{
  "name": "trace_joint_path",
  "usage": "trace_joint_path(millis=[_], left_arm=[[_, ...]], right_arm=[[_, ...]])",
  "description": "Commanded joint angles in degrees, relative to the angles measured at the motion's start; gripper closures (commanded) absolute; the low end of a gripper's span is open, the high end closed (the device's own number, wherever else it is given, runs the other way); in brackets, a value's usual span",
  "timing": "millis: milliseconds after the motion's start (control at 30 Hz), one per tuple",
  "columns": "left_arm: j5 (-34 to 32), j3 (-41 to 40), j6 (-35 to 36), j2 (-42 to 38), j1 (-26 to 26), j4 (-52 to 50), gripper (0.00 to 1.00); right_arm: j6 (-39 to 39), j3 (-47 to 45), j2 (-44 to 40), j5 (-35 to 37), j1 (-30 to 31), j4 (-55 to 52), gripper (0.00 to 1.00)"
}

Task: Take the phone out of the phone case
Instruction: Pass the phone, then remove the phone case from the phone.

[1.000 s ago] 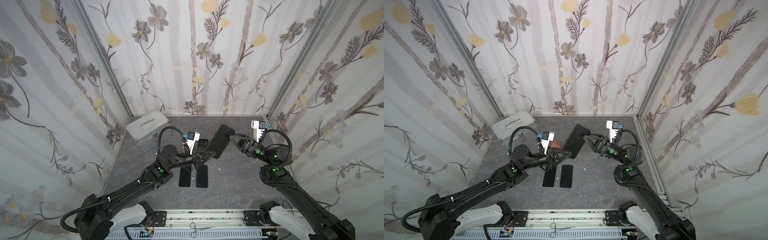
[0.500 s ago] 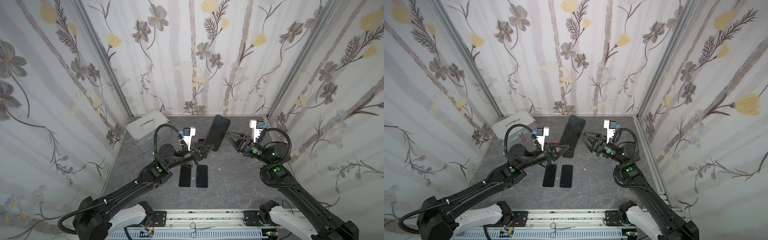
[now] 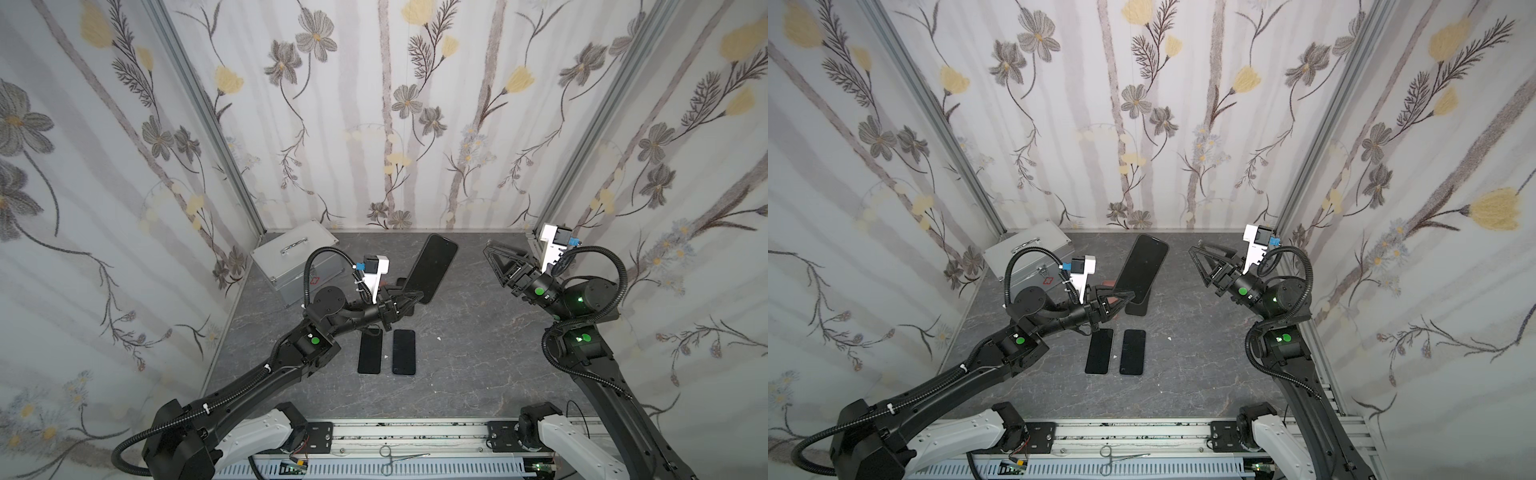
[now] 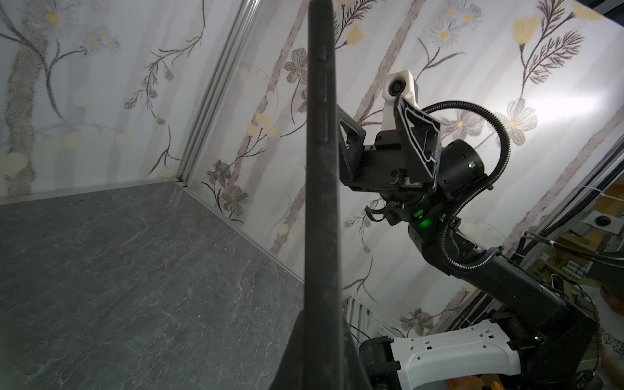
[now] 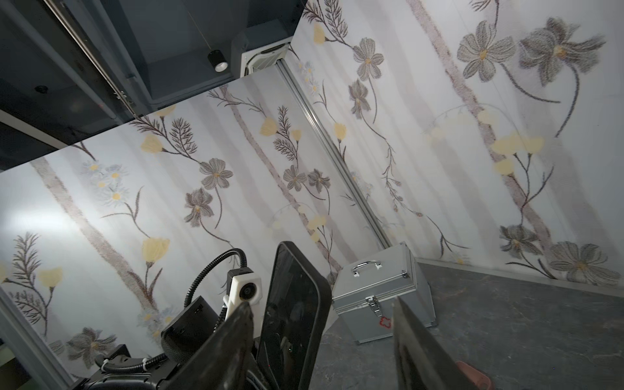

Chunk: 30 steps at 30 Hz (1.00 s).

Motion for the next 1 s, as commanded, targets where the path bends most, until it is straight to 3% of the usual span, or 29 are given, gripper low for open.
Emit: trace_joint_path(millis=[0,200,400,500,767,967], left_arm=[[2.23,4.86,8.86,1.46,0.19,-8.75,1.0],[3.68,9.81,17.62,2.32,0.61,-18.25,1.0],[3.44,11.33,23.25,2.14,0.7,-23.61,1.0],[3.23,11.22,24.6,2.04,0.7,-24.09,1.0],[1.34,11.6,26.71,1.62,0.61,-24.69,1.0],[0.06,10.36,30.42,0.97,0.61,-24.8,1.0]], right_arm=[[-10.49,3.67,0.38,-0.36,-0.56,-11.33,0.35],[-18.81,9.59,1.39,-1.32,-1.05,-18.93,0.31],[-22.12,15.26,4.66,-16.41,-1.14,-23.17,0.37],[-22.04,16.28,6.24,-19.18,-0.64,-25.02,0.41],[-23.15,17.47,8.3,-17.16,0.27,-30.51,0.45],[-22.0,18.78,9.85,-19.69,0.27,-31.92,0.46]])
